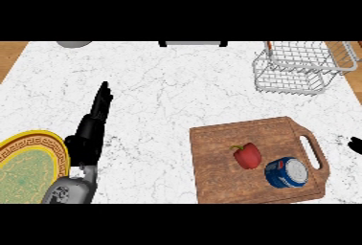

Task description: Pick the can from the cutting board and place it in the tiered basket

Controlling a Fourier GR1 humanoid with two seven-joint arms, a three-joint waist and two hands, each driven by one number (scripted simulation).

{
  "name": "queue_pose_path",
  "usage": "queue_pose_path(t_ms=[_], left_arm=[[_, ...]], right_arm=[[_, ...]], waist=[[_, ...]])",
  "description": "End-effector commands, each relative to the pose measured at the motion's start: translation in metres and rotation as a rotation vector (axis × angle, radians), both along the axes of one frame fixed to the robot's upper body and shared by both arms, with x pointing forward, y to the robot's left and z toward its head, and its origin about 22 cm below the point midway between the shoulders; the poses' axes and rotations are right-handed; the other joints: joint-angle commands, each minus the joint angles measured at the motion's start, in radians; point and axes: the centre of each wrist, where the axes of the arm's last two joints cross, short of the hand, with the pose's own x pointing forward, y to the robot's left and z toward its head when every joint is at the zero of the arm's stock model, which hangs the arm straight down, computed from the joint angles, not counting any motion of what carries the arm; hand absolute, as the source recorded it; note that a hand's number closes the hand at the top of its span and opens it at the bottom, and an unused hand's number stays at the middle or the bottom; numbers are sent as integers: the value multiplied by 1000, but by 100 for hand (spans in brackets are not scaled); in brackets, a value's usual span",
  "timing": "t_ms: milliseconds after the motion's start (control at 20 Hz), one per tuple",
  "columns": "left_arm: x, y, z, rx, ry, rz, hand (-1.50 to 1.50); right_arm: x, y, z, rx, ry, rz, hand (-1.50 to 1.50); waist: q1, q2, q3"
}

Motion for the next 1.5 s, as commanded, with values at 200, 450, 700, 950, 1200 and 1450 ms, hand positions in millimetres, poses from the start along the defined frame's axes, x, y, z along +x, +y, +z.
queue_pose_path(t_ms=[200, 450, 700, 950, 1200, 1450], left_arm=[[19, 10, -6, 4, 2, 2, 0], [5, -3, 5, 4, -1, -19, 0], [6, 0, 13, 6, 5, -13, 0], [4, -4, 14, 10, -4, -16, 0], [-1, -10, -11, -2, 11, -3, 0], [4, 5, 13, 2, 7, 1, 0]], right_arm=[[-3, 16, -10, -152, -50, 81, -150], [-5, 26, -22, -206, -115, 132, -150], [7, 26, -37, -230, -136, 76, -150], [8, 11, -55, -226, -114, 20, -150], [10, 11, -70, -191, -73, -8, -150], [10, 5, -80, -182, -67, 31, -150]], waist=[[-1, 3, 1], [4, 1, 1], [6, 2, 1], [1, 0, 1], [1, 1, 1], [2, 0, 1]])
